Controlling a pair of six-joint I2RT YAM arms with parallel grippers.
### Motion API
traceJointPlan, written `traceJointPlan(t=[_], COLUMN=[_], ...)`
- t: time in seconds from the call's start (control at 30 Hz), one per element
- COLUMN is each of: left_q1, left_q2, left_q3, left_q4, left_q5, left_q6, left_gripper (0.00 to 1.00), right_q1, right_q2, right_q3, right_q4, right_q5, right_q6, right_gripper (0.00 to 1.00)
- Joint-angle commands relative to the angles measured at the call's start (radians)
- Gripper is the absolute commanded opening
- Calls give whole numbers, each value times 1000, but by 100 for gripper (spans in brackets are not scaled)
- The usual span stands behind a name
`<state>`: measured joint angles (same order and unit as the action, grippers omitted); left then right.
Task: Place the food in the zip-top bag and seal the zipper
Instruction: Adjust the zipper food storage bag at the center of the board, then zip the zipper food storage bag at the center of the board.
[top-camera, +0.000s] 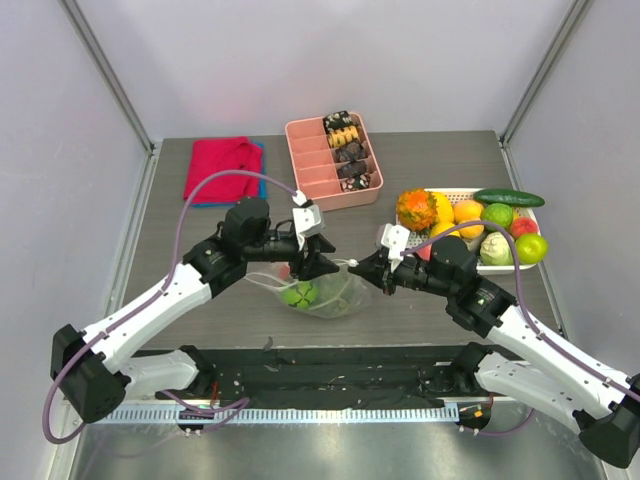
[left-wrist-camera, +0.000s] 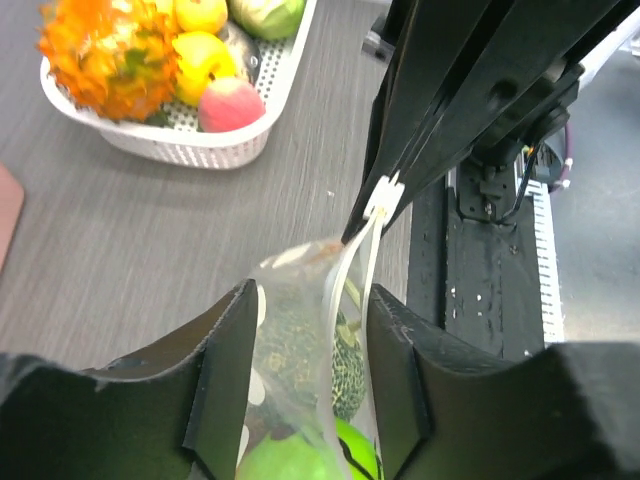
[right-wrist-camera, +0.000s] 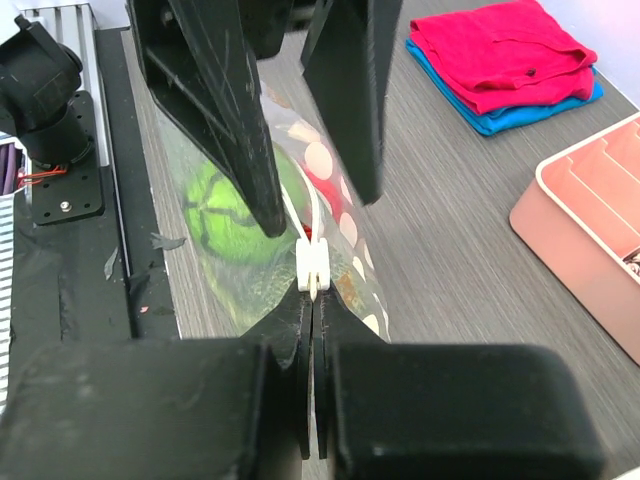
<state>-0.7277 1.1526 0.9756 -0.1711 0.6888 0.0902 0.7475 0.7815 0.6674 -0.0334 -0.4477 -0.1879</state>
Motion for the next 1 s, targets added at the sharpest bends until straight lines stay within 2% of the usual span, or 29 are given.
traceJointPlan(t=[0.0,0.3,0.4,0.5,0.57,0.6,0.7,0.97], left_q1=[-36,-105,-108,-114,-114,-113,-113,-67], left_q2=[-24,38,56,73,78,75,61,24], left_q3=[41,86,101,113,123,121,118,107], left_q4=[90,87,87,75,50,23,-36,-218], left_q5=[-23,-6,3,8,6,3,3,3], left_q6=[6,54,54,57,78,86,132,209], left_gripper=[50,52,49,40,28,18,3,0], right_q1=[-4,-5,-4,-4,-5,-5,-4,-7], right_q2=[-13,-19,-22,-24,-28,-30,-39,-105], right_q3=[18,23,23,23,23,23,21,-8], right_q4=[40,0,-5,-5,-5,-5,-8,-13], right_q5=[-34,-45,-51,-46,-40,-37,-17,83], right_q6=[-7,-19,-24,-24,-25,-27,-24,34], right_gripper=[1,1,1,1,1,1,1,1])
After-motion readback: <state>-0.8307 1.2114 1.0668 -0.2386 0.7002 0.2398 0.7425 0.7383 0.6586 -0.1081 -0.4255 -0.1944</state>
